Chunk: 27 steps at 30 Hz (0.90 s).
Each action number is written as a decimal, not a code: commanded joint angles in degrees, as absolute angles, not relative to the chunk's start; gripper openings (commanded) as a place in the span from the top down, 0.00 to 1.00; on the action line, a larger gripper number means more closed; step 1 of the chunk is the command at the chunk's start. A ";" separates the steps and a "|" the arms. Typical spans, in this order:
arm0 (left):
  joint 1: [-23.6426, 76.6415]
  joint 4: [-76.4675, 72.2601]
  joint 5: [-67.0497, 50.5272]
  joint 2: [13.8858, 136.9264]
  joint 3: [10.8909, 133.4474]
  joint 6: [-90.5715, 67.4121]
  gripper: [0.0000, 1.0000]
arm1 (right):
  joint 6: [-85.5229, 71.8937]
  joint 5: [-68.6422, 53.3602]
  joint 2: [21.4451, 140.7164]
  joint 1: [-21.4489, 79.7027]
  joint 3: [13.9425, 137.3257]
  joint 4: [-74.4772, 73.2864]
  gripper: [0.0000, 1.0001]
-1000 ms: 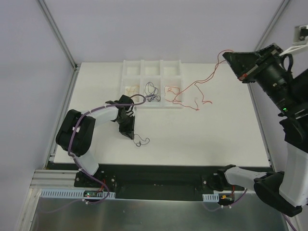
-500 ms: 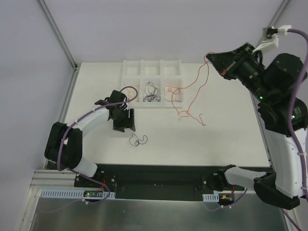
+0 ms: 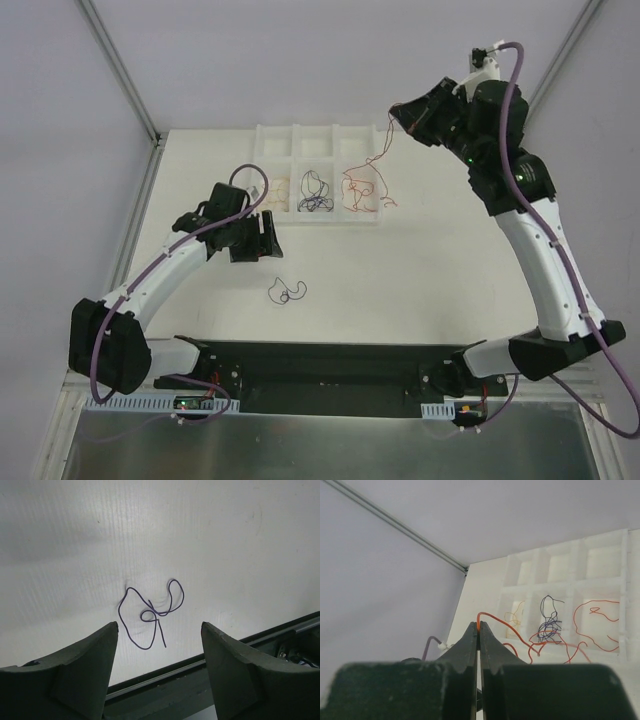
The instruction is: Untangle the cables
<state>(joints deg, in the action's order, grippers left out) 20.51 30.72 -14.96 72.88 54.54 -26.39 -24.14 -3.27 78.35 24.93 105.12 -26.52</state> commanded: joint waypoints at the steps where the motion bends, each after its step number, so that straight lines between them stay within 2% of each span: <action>1: 20.13 31.46 -17.13 69.96 58.00 -29.35 0.33 | -21.89 -1.93 83.92 24.61 107.22 -20.66 1.00; 9: 20.13 31.90 -21.79 70.66 59.94 -26.81 0.34 | -23.20 -4.75 95.79 22.77 111.26 -18.72 1.00; 15: 20.13 35.15 -20.39 70.84 60.82 -20.75 0.34 | -22.59 -5.71 100.01 20.92 117.76 -22.40 1.00; 27: 20.56 38.67 -20.57 80.24 69.60 -12.31 0.34 | -23.90 -6.33 108.71 19.51 125.94 -22.68 1.00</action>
<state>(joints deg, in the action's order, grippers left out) 20.51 36.58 -19.51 77.91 65.67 -16.69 -22.50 -4.89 104.29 19.73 122.30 -24.10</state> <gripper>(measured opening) 0.666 0.010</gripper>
